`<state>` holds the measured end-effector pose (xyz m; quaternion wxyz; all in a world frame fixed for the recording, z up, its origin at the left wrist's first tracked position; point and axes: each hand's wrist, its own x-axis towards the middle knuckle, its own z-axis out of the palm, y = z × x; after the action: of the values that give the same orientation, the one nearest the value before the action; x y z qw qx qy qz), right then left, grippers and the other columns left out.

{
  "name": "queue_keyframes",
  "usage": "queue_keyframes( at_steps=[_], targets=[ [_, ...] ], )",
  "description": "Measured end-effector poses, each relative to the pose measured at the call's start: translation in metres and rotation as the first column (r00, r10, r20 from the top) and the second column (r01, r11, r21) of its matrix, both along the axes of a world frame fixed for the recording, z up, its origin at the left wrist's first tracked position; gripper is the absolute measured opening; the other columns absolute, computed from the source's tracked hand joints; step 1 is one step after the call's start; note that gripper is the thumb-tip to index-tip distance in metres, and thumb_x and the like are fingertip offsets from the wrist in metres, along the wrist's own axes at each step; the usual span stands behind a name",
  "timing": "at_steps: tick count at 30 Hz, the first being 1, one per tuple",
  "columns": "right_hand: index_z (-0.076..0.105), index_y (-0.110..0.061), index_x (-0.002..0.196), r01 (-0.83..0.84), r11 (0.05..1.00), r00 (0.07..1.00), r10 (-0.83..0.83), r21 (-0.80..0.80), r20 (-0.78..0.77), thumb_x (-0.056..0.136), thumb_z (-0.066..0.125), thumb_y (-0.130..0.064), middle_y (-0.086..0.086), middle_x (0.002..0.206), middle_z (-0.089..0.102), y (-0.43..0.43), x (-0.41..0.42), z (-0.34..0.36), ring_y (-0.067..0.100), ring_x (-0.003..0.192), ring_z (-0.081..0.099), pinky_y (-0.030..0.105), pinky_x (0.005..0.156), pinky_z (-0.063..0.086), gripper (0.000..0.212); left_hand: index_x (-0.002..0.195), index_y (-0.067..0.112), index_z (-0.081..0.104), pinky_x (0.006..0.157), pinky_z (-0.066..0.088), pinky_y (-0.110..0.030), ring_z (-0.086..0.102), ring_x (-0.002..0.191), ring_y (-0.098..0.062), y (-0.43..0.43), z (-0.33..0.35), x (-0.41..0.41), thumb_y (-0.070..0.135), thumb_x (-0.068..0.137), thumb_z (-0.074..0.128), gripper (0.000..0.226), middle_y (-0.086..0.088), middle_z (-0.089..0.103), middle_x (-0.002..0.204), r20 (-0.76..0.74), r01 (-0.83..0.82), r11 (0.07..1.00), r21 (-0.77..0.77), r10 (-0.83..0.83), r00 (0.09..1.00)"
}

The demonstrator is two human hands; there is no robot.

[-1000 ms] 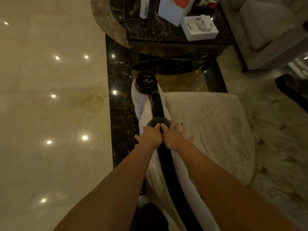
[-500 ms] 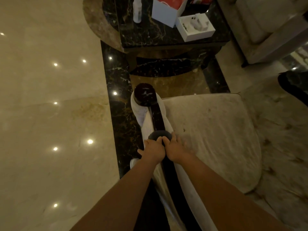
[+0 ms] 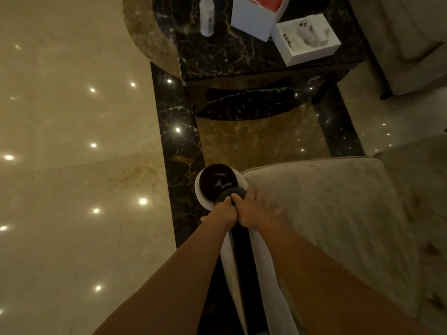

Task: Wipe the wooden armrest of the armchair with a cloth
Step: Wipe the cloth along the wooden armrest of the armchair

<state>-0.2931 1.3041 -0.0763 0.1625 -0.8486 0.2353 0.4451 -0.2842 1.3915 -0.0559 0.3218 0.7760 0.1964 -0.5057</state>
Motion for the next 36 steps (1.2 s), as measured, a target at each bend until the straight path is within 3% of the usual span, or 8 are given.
queue_keyframes(
  at_steps=[8, 15, 18, 20, 23, 28, 32, 36],
  targets=[
    [-0.017, -0.03, 0.156, -0.141, 0.99, 0.984, 0.138, 0.025, 0.11, 0.094, 0.022, -0.07, 0.009, 0.168, -0.015, -0.016, 0.031, -0.001, 0.038, 0.153, -0.016, 0.064, 0.12, -0.005, 0.083, 0.156, 0.017, 0.015, 0.118, 0.013, -0.061, 0.039, 0.139, -0.038, -0.024, 0.001, 0.019, 0.023, 0.104, 0.029, 0.053, -0.02, 0.046, 0.146, -0.09, 0.051, 0.971, 0.233, -0.03, 0.995],
    [-0.018, -0.019, 0.156, -0.241, 0.967, 0.929, 0.254, -0.08, 0.27, 0.092, 0.018, -0.073, 0.006, 0.168, -0.02, -0.014, 0.031, -0.008, 0.037, 0.153, -0.016, 0.067, 0.12, -0.003, 0.091, 0.155, 0.007, 0.019, 0.118, 0.017, -0.055, 0.009, 0.149, -0.045, -0.023, -0.008, 0.005, 0.035, 0.106, 0.019, 0.057, -0.027, 0.021, 0.159, 0.056, -0.229, 0.943, 0.241, 0.222, 0.974],
    [-0.019, -0.016, 0.155, -0.199, 0.978, 0.94, 0.206, -0.054, 0.272, 0.093, 0.017, -0.072, 0.003, 0.168, -0.017, -0.009, 0.026, -0.012, 0.036, 0.154, -0.016, 0.068, 0.12, -0.001, 0.091, 0.151, -0.004, 0.022, 0.117, 0.026, -0.051, 0.022, 0.147, -0.042, -0.02, -0.012, 0.0, 0.048, 0.102, 0.025, 0.071, -0.027, 0.023, 0.158, 0.11, -0.479, 0.863, 0.163, 0.466, 0.878],
    [-0.019, -0.015, 0.155, -0.144, 0.99, 0.958, 0.141, -0.003, 0.25, 0.094, 0.019, -0.07, 0.003, 0.168, -0.017, -0.005, 0.019, -0.012, 0.035, 0.154, -0.017, 0.066, 0.12, -0.002, 0.091, 0.146, -0.004, 0.029, 0.112, 0.037, -0.049, 0.042, 0.135, -0.041, -0.015, -0.016, -0.01, 0.057, 0.097, 0.032, 0.078, -0.025, 0.041, 0.149, 0.1, -0.639, 0.767, 0.055, 0.633, 0.768],
    [-0.019, -0.014, 0.155, -0.027, 0.998, 0.981, 0.014, 0.063, 0.195, 0.095, 0.024, -0.066, 0.005, 0.169, -0.015, 0.0, 0.007, -0.01, 0.036, 0.154, -0.015, 0.063, 0.122, -0.004, 0.09, 0.139, -0.001, 0.044, 0.104, 0.047, -0.05, 0.055, 0.122, -0.039, -0.003, -0.017, -0.026, 0.061, 0.091, 0.046, 0.078, -0.023, 0.054, 0.136, 0.072, -0.72, 0.693, -0.03, 0.72, 0.69],
    [-0.018, -0.011, 0.155, 0.092, 0.99, 0.975, -0.112, 0.107, 0.19, 0.096, 0.021, -0.063, 0.008, 0.169, -0.012, 0.005, -0.01, -0.007, 0.035, 0.155, -0.01, 0.064, 0.121, -0.003, 0.088, 0.133, 0.003, 0.032, 0.105, 0.039, -0.051, 0.039, 0.133, -0.042, 0.01, -0.014, -0.026, 0.052, 0.082, 0.067, 0.079, -0.024, 0.04, 0.142, 0.361, -0.631, 0.761, 0.152, 0.552, 0.752],
    [-0.02, -0.011, 0.155, 0.134, 0.984, 0.966, -0.157, 0.12, 0.205, 0.097, 0.023, -0.063, 0.007, 0.169, -0.013, 0.011, 0.018, -0.013, 0.033, 0.155, -0.012, 0.061, 0.122, -0.004, 0.089, 0.129, 0.01, 0.03, 0.105, 0.037, -0.055, 0.034, 0.133, -0.043, 0.015, -0.018, 0.009, 0.052, 0.083, 0.065, 0.071, -0.022, 0.034, 0.142, 0.41, -0.602, 0.791, 0.109, 0.516, 0.752],
    [-0.02, -0.012, 0.154, 0.056, 0.983, 0.962, -0.1, 0.176, 0.255, 0.098, 0.02, -0.062, 0.002, 0.169, -0.014, 0.007, 0.061, -0.024, 0.029, 0.154, -0.019, 0.06, 0.123, -0.002, 0.085, 0.127, 0.009, 0.034, 0.102, 0.038, -0.055, 0.041, 0.127, -0.043, 0.027, -0.034, 0.051, 0.061, 0.082, 0.06, 0.074, -0.021, 0.041, 0.135, 0.558, -0.462, 0.878, 0.123, 0.324, 0.764]
  ],
)
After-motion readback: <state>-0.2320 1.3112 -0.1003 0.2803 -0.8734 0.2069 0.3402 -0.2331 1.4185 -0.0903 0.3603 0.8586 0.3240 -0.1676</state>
